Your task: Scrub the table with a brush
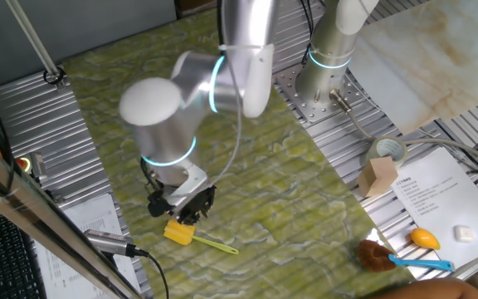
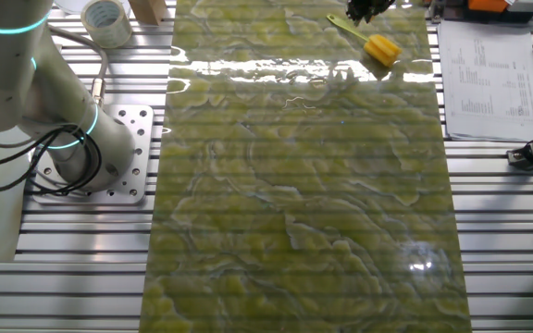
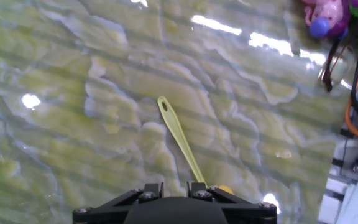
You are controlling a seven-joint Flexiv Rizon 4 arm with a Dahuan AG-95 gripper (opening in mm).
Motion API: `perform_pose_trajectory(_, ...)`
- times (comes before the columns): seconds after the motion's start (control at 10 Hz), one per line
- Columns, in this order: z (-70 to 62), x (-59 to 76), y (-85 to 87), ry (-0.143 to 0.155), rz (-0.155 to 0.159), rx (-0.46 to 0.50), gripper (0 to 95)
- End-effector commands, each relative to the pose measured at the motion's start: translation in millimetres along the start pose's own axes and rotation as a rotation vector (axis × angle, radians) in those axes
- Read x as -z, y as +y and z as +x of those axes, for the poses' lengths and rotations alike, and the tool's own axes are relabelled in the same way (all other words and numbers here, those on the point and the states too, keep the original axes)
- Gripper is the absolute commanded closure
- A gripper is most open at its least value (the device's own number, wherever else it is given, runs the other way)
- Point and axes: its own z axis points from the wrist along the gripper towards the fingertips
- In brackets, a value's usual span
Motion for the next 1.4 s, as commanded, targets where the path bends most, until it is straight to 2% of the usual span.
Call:
perform_pose_trajectory(0.1, -2.2, -3.7, 1.9, 0.132, 0.002, 0.045, 76.0)
perform_pose_trajectory(0.5, -18.4, -19.4, -0.3, 0.152, 0.04, 0.044, 76.0)
perform_pose_trajectory(0.8, -12.9, -43.5, -2.1, 0.113, 0.06, 0.051, 76.0)
perform_pose_trajectory(1.1, -13.7, -50.8, -2.3, 0.11, 0.062, 0.064, 76.0)
perform_pose_trajectory(1.4, -20.6, -55.2, -2.5, 0.111, 0.075, 0.063, 76.0)
